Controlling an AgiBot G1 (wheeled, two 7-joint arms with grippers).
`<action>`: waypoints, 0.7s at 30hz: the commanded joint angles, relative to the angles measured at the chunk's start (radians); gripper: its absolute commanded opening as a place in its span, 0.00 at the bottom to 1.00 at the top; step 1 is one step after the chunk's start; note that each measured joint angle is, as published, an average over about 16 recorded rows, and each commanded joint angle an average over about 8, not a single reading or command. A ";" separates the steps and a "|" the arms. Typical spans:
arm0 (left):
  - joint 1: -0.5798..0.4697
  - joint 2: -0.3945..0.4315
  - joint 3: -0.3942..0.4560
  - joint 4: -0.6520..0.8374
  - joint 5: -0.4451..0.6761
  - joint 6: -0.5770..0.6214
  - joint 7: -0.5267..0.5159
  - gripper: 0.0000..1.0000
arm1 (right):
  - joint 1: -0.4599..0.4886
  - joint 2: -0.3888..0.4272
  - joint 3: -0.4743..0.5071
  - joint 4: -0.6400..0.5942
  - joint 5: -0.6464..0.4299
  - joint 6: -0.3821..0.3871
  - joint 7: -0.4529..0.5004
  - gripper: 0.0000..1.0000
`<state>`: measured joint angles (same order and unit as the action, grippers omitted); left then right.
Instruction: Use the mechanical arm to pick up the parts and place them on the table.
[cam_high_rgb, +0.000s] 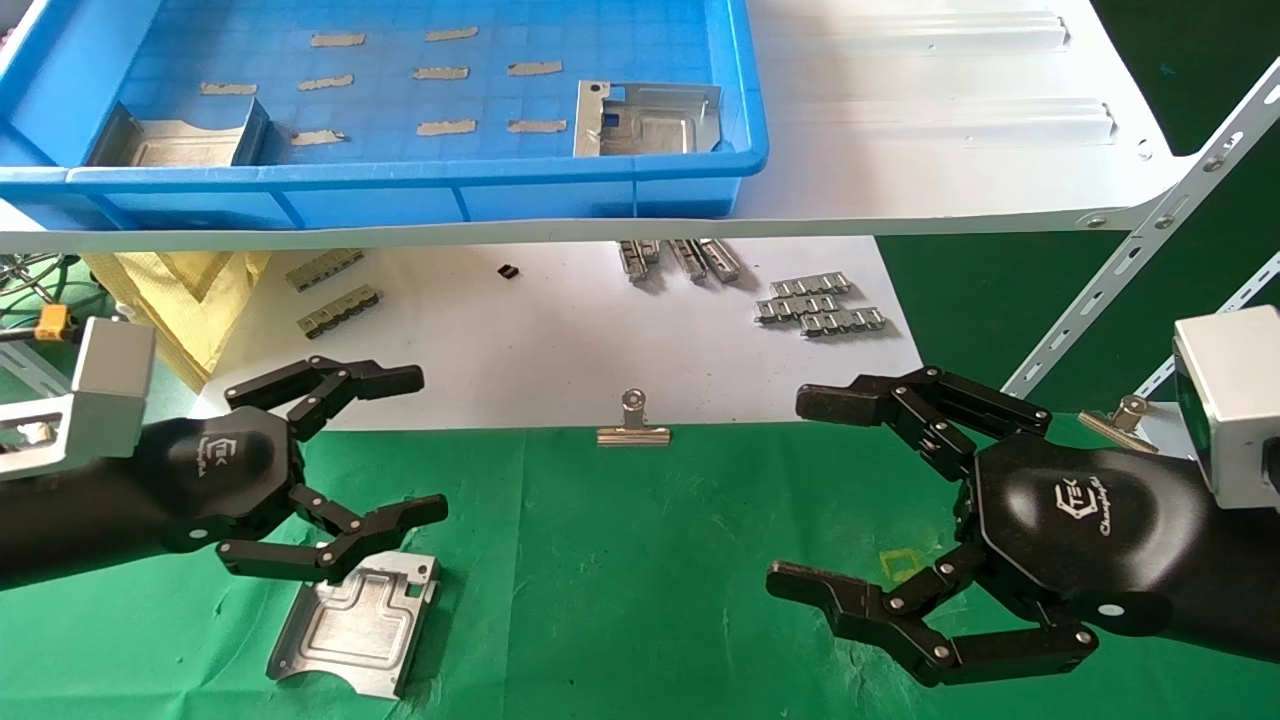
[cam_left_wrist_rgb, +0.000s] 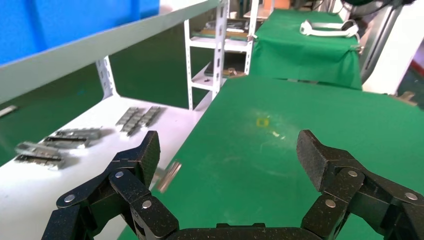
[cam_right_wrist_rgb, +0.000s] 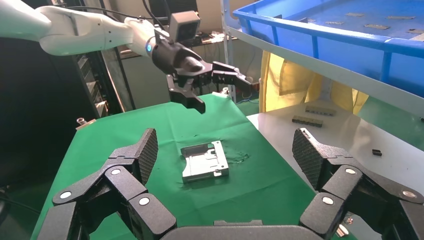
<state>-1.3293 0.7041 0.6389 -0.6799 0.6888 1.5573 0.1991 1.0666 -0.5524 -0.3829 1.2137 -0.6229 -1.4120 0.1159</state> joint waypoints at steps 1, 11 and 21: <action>0.014 -0.005 -0.020 -0.034 0.002 -0.003 -0.022 1.00 | 0.000 0.000 0.000 0.000 0.000 0.000 0.000 1.00; 0.084 -0.031 -0.119 -0.200 0.014 -0.020 -0.128 1.00 | 0.000 0.000 0.000 0.000 0.000 0.000 0.000 1.00; 0.155 -0.057 -0.219 -0.368 0.025 -0.037 -0.235 1.00 | 0.000 0.000 0.000 0.000 0.000 0.000 0.000 1.00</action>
<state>-1.1743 0.6476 0.4203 -1.0475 0.7142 1.5198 -0.0362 1.0666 -0.5524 -0.3830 1.2137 -0.6229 -1.4120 0.1159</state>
